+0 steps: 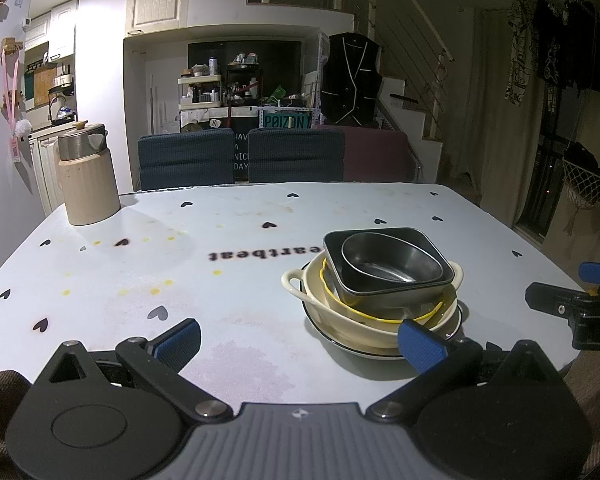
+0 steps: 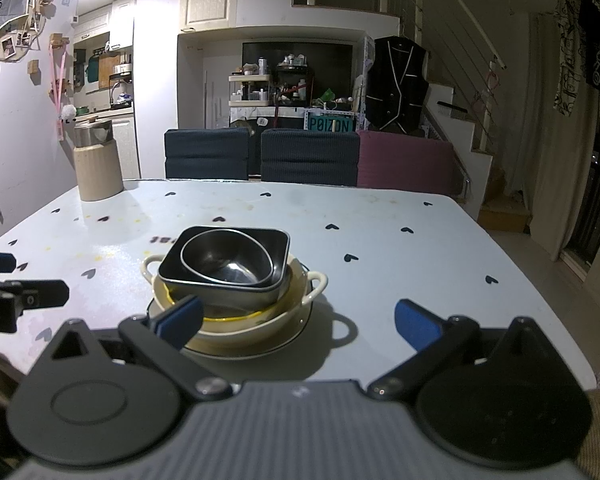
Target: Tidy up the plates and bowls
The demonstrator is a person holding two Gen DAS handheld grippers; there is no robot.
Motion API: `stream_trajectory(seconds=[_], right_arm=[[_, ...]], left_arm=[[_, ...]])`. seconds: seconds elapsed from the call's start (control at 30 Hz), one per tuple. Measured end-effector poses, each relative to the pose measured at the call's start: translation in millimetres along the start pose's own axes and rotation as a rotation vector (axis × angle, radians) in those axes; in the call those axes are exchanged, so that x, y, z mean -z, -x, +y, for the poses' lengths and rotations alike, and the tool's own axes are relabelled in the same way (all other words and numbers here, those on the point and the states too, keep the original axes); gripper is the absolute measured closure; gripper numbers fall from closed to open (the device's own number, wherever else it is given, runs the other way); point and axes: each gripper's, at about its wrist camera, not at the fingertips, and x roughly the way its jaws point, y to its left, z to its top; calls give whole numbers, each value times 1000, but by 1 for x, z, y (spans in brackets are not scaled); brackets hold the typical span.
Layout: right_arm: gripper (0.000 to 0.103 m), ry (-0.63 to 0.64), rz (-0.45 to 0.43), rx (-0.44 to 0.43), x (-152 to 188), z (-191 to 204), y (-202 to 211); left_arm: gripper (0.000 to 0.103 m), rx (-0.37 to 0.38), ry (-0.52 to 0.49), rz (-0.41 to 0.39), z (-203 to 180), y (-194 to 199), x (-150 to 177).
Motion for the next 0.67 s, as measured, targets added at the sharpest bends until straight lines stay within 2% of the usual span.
stream_trajectory(seconds=[0.67], right_arm=[[0,-1,1,0,0,0,0]], left_arm=[[0,-8,-2,-7,5,0,-3]])
